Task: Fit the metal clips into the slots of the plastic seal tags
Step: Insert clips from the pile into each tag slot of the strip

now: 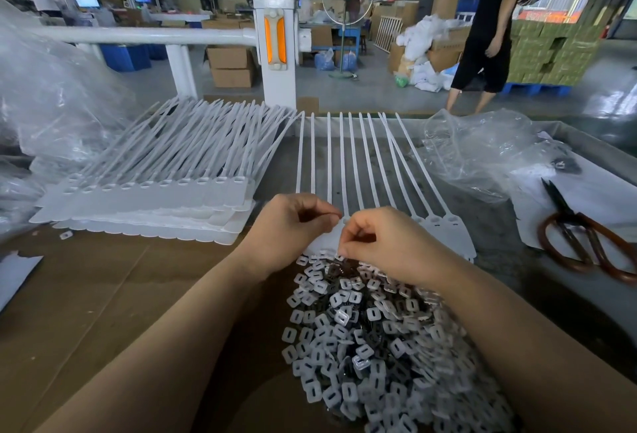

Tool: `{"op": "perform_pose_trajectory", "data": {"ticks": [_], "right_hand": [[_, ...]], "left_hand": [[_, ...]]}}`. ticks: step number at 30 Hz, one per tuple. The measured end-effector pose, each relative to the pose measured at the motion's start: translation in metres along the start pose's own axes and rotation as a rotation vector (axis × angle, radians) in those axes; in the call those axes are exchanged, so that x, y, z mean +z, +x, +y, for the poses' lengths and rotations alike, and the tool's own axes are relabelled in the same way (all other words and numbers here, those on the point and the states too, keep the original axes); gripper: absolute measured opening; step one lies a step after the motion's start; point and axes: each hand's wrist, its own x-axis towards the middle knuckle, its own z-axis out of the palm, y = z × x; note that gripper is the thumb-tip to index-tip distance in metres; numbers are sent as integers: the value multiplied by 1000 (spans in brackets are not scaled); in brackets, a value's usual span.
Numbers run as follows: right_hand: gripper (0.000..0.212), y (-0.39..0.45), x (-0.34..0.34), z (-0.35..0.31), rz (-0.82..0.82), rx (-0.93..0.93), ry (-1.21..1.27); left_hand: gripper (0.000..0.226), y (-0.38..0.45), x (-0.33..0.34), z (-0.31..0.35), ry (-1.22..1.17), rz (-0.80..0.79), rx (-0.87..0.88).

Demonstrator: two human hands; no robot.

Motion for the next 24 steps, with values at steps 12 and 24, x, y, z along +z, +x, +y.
{"op": "perform_pose_trajectory", "data": {"ticks": [12,24], "right_hand": [[10,5,-1,2,233,105,489],[20,6,-2,5,232,75,520]], "left_hand": [[20,-4,3,4,-388,-62,-81],[17,-5,6,9,-335,-93,-19]]}}
